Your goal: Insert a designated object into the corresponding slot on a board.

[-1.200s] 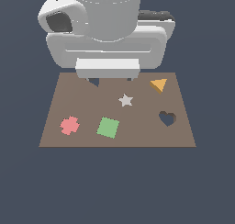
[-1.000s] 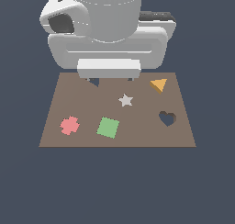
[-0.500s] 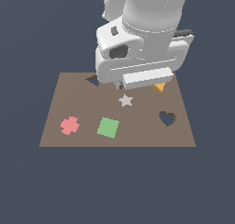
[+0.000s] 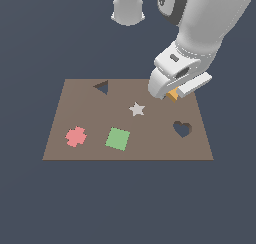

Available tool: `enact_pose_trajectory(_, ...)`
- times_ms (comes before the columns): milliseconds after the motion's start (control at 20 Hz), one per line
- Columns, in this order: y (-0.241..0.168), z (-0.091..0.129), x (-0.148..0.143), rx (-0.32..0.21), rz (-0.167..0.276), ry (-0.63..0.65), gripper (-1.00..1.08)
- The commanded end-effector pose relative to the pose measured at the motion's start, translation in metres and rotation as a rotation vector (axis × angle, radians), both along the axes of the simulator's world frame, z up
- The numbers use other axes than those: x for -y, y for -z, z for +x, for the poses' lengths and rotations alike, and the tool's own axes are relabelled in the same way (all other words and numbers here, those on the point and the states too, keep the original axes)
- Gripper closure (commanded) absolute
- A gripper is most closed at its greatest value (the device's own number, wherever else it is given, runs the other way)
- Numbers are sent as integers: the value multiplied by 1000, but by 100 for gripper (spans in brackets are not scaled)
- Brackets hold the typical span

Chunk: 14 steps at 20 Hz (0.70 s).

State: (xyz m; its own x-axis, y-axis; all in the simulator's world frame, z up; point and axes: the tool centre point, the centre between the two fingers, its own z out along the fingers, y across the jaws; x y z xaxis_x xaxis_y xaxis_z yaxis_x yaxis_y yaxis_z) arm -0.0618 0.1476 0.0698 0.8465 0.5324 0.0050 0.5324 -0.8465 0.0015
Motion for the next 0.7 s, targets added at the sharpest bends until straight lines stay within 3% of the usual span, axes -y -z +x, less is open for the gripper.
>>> enact_pose_trajectory(0,10,-11,-12,-2,0,-50,-92)
enact_pose_trajectory(650,31,-21,-21,-5,-1,-91,-92)
